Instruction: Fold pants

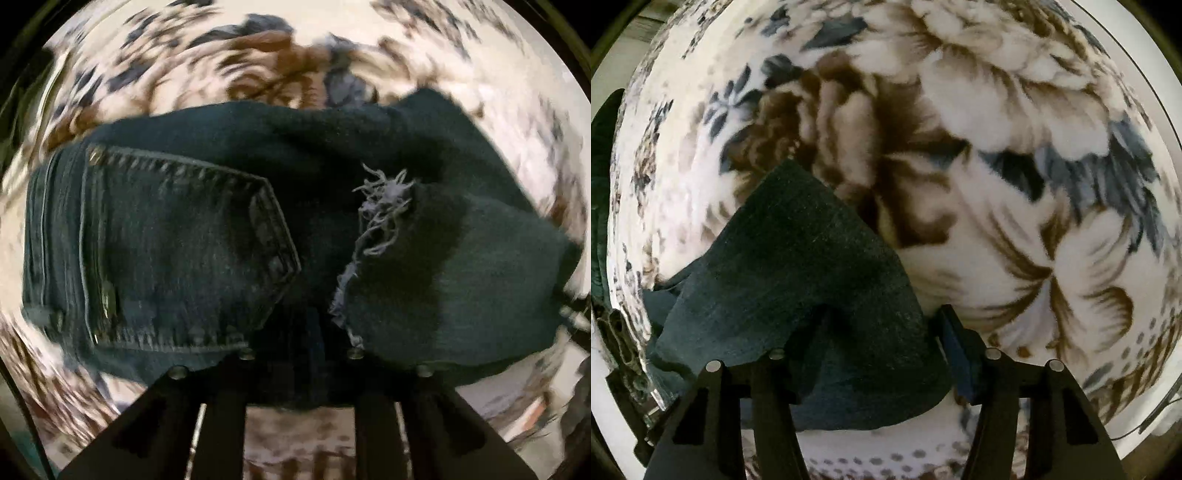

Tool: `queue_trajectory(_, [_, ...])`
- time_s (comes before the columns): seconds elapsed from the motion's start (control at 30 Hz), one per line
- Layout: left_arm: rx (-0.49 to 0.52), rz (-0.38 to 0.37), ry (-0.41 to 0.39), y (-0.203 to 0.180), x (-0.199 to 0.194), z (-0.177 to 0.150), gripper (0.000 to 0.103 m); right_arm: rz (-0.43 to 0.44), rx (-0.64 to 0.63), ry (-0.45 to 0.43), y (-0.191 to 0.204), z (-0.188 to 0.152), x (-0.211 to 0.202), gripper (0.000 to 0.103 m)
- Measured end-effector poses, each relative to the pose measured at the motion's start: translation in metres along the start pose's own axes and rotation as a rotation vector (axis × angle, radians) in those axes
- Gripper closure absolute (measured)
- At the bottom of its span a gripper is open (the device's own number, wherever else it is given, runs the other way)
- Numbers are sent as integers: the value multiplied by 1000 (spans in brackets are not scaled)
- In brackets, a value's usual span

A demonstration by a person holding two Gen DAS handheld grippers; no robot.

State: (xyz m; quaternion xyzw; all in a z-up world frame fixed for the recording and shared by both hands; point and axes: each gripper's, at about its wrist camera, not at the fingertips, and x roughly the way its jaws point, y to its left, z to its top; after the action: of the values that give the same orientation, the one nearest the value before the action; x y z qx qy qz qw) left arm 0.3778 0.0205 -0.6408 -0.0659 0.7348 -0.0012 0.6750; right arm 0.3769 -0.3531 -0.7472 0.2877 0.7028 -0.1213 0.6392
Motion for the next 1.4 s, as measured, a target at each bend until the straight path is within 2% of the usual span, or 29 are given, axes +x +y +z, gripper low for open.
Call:
queue_trajectory(0.03, [-46,-38,-16,3,-6,-2,78,9,-11,2,3,-1,-4,40])
queue_trajectory(0.1, [-112,-82,-37,7,-11,-4,75,25,-42,-4,9,-6,-15,36])
queue_trajectory(0.2, [-227,-137,-35,20,-12,-6,74,18,-82,-24,21,-14,-27,35])
queue_trajectory(0.27, [-332,-190,-80,38,-20,-18,74,35,-81,-21,26,-20,-30,34])
queue_trajectory(0.3, [-422,-228,-131,55,-29,-29,73,47,-76,-17,27,-23,-30,34])
queue_trajectory(0.37, [-582,-270,-207,89,-39,-48,56,68,-56,-11,32,-29,-30,34])
queue_trajectory(0.4, [-648,-286,-227,106,-39,-53,39,69,-55,-18,34,-33,-29,34])
queue_trajectory(0.43, [-748,-313,-259,128,-38,-64,34,67,-57,-24,35,-36,-29,34])
queue_trajectory(0.57, [-993,-423,-316,186,-8,-78,34,56,-45,-56,45,-42,-28,34])
queue_trajectory(0.63, [-1042,-488,-358,199,7,-76,34,95,-4,-112,49,-46,-35,34])
queue_trajectory(0.73, [-1070,-570,-366,214,28,-64,34,109,-23,-165,67,-54,-44,34])
queue_trajectory(0.8, [-1061,-576,-377,222,30,-64,32,130,-54,-186,80,-60,-48,34])
queue_trajectory(0.87, [-1056,-562,-392,224,24,-66,32,145,-87,-180,92,-65,-47,34])
queue_trajectory(0.97, [-1027,-557,-465,215,4,-68,36,154,-126,-150,109,-72,-38,34])
queue_trajectory(1.0, [-990,-561,-507,211,-4,-64,41,160,-133,-140,112,-73,-36,34])
queue_trajectory(1.03, [-942,-532,-528,207,-11,-61,46,162,-139,-136,114,-74,-35,34])
queue_trajectory(1.07, [-910,-517,-538,205,-11,-58,46,163,-153,-133,118,-77,-34,34])
queue_trajectory(1.1, [-906,-512,-533,205,-8,-55,46,163,-164,-131,121,-79,-31,34])
queue_trajectory(1.17, [-960,-522,-466,216,18,-51,46,150,-187,-126,127,-82,-25,34])
queue_trajectory(1.23, [-999,-566,-452,225,34,-52,45,145,-202,-106,130,-83,-16,34])
queue_trajectory(1.27, [-993,-564,-459,227,35,-49,45,137,-209,-95,130,-83,-11,34])
queue_trajectory(1.3, [-978,-550,-468,224,33,-47,48,126,-214,-89,131,-82,-6,34])
queue_trajectory(1.4, [-935,-525,-480,217,23,-47,70,110,-217,-79,128,-82,3,34])
